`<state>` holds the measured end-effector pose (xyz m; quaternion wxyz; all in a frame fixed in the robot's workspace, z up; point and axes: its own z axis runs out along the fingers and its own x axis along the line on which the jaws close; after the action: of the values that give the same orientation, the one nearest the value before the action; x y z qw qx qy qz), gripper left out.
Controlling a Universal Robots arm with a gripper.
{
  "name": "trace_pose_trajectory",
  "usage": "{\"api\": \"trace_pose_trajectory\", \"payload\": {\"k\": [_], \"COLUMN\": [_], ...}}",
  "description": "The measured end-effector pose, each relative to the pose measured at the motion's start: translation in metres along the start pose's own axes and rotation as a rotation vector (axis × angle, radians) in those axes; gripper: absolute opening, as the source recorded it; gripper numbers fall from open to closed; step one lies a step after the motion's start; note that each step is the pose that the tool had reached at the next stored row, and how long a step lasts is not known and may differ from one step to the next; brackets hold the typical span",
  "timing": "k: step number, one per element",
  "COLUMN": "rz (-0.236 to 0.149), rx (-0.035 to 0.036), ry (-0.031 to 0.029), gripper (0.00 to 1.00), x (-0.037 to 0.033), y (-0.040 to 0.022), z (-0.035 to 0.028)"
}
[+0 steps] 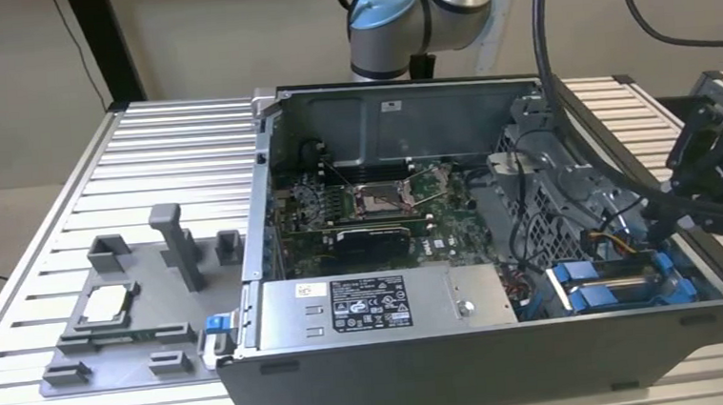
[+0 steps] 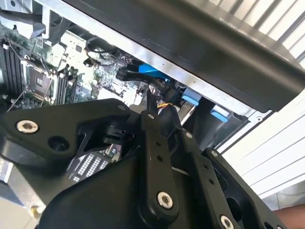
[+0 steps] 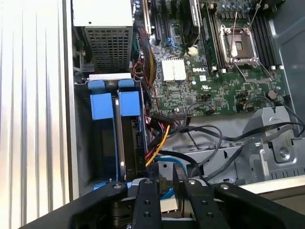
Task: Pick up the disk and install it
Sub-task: 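Insert the second disk wire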
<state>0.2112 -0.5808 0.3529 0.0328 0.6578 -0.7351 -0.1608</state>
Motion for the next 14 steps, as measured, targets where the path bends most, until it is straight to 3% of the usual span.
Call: {"api": "trace_pose_trajectory", "payload": {"k": [4, 9, 14], "rz": [0.002, 0.010, 0.020], "rx": [0.0005, 0.0035, 0.0052], "ry": [0.0051, 0.0217, 0.0201], "gripper": [1.00, 1.00, 1.00], "x": [0.0008, 0.0015, 0.0006], "y": [-0.0001, -0.0011, -0.0015], "z": [-0.0002, 0.0032, 0.0051]}}
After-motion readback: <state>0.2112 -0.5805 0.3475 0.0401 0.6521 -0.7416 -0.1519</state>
